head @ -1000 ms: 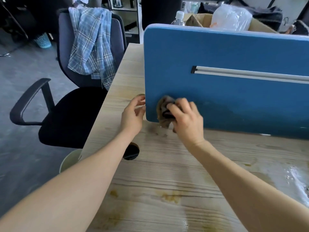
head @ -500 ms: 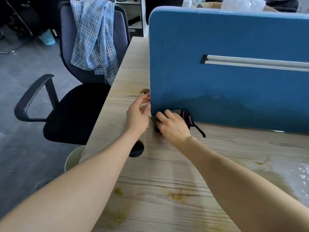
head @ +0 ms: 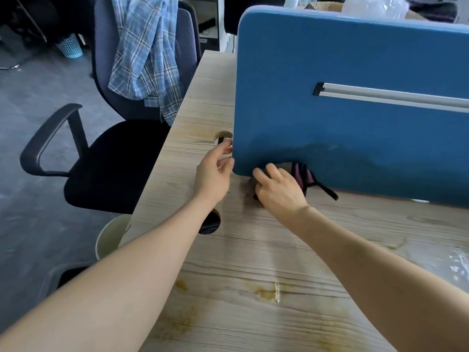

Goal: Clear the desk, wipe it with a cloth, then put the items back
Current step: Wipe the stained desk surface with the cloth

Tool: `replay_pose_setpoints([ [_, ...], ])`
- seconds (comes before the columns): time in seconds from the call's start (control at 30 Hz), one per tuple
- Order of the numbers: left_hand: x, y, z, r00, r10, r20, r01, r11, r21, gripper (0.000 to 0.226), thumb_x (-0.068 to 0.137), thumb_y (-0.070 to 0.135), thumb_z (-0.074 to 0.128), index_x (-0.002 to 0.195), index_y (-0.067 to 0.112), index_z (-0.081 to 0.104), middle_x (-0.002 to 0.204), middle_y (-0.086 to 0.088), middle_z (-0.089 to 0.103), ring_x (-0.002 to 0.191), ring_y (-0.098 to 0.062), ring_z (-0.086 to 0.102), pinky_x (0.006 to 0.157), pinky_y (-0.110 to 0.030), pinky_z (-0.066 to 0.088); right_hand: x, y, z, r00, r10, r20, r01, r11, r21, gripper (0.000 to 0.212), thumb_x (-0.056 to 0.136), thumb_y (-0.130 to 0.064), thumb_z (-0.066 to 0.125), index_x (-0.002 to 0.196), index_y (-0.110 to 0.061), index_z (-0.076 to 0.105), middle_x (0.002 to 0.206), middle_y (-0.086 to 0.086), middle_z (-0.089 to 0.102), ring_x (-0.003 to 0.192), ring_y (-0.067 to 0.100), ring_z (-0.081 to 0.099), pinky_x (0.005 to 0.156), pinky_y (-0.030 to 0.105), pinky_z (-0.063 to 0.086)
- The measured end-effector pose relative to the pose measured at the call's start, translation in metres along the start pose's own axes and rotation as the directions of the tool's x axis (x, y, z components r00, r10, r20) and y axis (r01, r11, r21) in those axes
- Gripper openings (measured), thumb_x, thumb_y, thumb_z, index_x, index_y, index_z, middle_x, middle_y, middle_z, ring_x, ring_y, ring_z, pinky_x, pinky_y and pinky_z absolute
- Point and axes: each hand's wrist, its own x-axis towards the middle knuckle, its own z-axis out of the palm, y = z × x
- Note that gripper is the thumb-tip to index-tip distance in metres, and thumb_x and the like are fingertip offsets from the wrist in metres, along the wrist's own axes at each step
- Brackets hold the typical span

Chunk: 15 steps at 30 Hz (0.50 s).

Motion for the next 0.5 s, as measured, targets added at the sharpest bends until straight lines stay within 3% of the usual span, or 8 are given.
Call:
replay_pose_setpoints([
  [0.1, -0.003, 0.0, 0.001, 1.0, -0.007, 0.02, 0.008, 1.0, -0.03, 0.045, 0.095, 0.005, 0.048, 0.137, 0.023, 0.046, 0.122, 0.008, 0.057, 0.099, -0.001, 0.057, 0.082, 0.002, 0.039, -0.005, -0.002, -0.011, 0.993, 0.066, 0.098, -0.065, 0.998, -0.021, 0.01, 0.049, -0.01, 0.078, 0.053, -0.014, 0.07, 0.085, 0.006, 0.066, 0.076, 0.029, 0.059, 0.058, 0.03, 0.046],
  [0.13, -0.003, 0.0, 0.001, 1.0, -0.008, 0.023, 0.009, 0.999, -0.04, 0.045, 0.095, 0.004, 0.048, 0.137, 0.023, 0.046, 0.122, 0.008, 0.056, 0.1, -0.002, 0.057, 0.083, 0.0, 0.04, -0.009, -0.002, -0.013, 0.994, 0.083, 0.075, -0.083, 0.996, -0.013, 0.007, 0.055, -0.007, 0.072, 0.058, -0.013, 0.072, 0.088, 0.006, 0.066, 0.078, 0.03, 0.057, 0.059, 0.031, 0.047],
  [0.23, -0.001, 0.001, 0.0, 1.0, -0.015, 0.013, 0.016, 0.999, -0.029, 0.046, 0.094, 0.002, 0.048, 0.136, 0.023, 0.047, 0.118, 0.01, 0.057, 0.097, -0.002, 0.058, 0.084, -0.003, 0.042, -0.006, -0.003, -0.007, 0.995, 0.047, -0.09, -0.046, 0.999, 0.013, 0.028, 0.071, -0.009, 0.049, 0.083, -0.01, 0.075, 0.101, 0.005, 0.065, 0.085, 0.028, 0.044, 0.062, 0.033, 0.045],
  [0.3, -0.003, 0.0, 0.002, 1.0, -0.014, 0.01, 0.014, 1.0, -0.011, 0.048, 0.094, 0.001, 0.048, 0.137, 0.023, 0.046, 0.122, 0.007, 0.057, 0.098, -0.002, 0.058, 0.083, -0.001, 0.041, -0.001, -0.009, 0.003, 0.997, 0.038, -0.072, -0.039, 0.999, -0.016, 0.035, 0.077, -0.014, 0.042, 0.087, -0.013, 0.076, 0.107, 0.001, 0.065, 0.089, 0.024, 0.041, 0.066, 0.031, 0.042],
  [0.33, -0.003, 0.0, 0.002, 1.0, -0.015, 0.013, 0.015, 1.0, -0.001, 0.048, 0.094, 0.002, 0.048, 0.137, 0.024, 0.046, 0.124, 0.006, 0.056, 0.099, -0.002, 0.057, 0.084, -0.002, 0.041, 0.002, -0.012, 0.007, 0.999, 0.028, -0.034, -0.028, 1.0, -0.007, 0.033, 0.078, -0.015, 0.044, 0.083, -0.014, 0.076, 0.106, 0.0, 0.065, 0.089, 0.023, 0.042, 0.066, 0.03, 0.04],
  [0.4, -0.002, -0.002, 0.002, 1.0, -0.02, 0.015, 0.019, 1.0, 0.022, 0.049, 0.095, 0.004, 0.048, 0.139, 0.025, 0.045, 0.127, 0.005, 0.056, 0.099, -0.002, 0.057, 0.088, -0.009, 0.043, 0.003, -0.017, 0.009, 0.996, 0.017, 0.09, -0.016, 1.0, -0.009, 0.01, 0.072, -0.018, 0.067, 0.075, -0.014, 0.076, 0.102, 0.001, 0.066, 0.085, 0.023, 0.051, 0.063, 0.029, 0.041],
  [0.5, -0.002, -0.004, 0.005, 1.0, -0.029, 0.009, 0.029, 0.999, 0.031, 0.05, 0.095, 0.004, 0.047, 0.14, 0.026, 0.044, 0.127, 0.003, 0.055, 0.1, -0.002, 0.056, 0.091, -0.017, 0.044, -0.002, -0.021, 0.002, 0.963, 0.126, 0.24, -0.148, 0.986, 0.073, 0.021, 0.048, -0.014, 0.085, 0.065, -0.008, 0.074, 0.096, 0.01, 0.067, 0.077, 0.028, 0.062, 0.054, 0.03, 0.046],
])
